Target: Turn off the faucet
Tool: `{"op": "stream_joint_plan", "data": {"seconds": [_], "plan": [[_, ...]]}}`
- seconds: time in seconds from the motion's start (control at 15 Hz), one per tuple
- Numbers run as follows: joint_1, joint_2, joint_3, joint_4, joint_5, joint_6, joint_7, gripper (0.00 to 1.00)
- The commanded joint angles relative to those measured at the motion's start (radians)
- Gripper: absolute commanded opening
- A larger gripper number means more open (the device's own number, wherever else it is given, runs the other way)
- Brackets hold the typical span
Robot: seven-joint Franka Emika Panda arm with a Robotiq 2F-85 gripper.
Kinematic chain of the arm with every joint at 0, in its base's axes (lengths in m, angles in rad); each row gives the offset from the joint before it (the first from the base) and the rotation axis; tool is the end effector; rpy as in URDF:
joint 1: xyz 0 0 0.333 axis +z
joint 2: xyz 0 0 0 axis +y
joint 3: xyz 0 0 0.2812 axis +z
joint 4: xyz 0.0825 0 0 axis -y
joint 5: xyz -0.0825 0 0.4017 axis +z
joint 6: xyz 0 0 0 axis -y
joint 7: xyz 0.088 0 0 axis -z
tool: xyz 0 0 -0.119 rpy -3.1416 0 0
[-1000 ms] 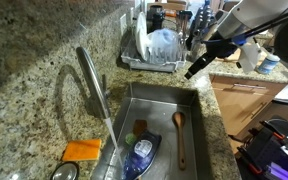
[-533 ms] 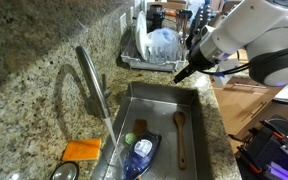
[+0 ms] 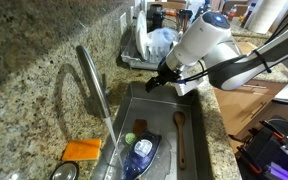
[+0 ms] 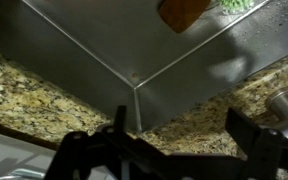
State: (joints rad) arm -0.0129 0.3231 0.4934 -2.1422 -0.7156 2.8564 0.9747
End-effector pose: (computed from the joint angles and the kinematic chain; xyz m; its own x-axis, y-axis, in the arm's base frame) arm 0.5211 0.3082 0.2554 0.8888 0.0559 0.4548 0.1220 -0.9856 -0.1172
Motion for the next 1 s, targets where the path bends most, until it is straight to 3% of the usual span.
{"op": "stream_joint_plan", "data": {"seconds": [0.0,0.27,0.47,0.6,0.67,0.8,0.93], "plan": [[0.028,-0.004,-0.056,0.006,-0.080,0.025,0.058,1.00],[0.285,0.161,-0.398,0.255,-0.464,0.222,0.335,1.00],[0.459,0.241,-0.600,0.432,-0.686,0.332,0.607,1.00],[0.491,0.351,-0.612,0.559,-0.695,0.318,0.728,1.00],[0.459,0.234,-0.586,0.419,-0.662,0.302,0.646,1.00],[0.489,0.307,-0.597,0.503,-0.666,0.301,0.696,1.00],[0.480,0.324,-0.598,0.499,-0.663,0.292,0.677,1.00]]}}
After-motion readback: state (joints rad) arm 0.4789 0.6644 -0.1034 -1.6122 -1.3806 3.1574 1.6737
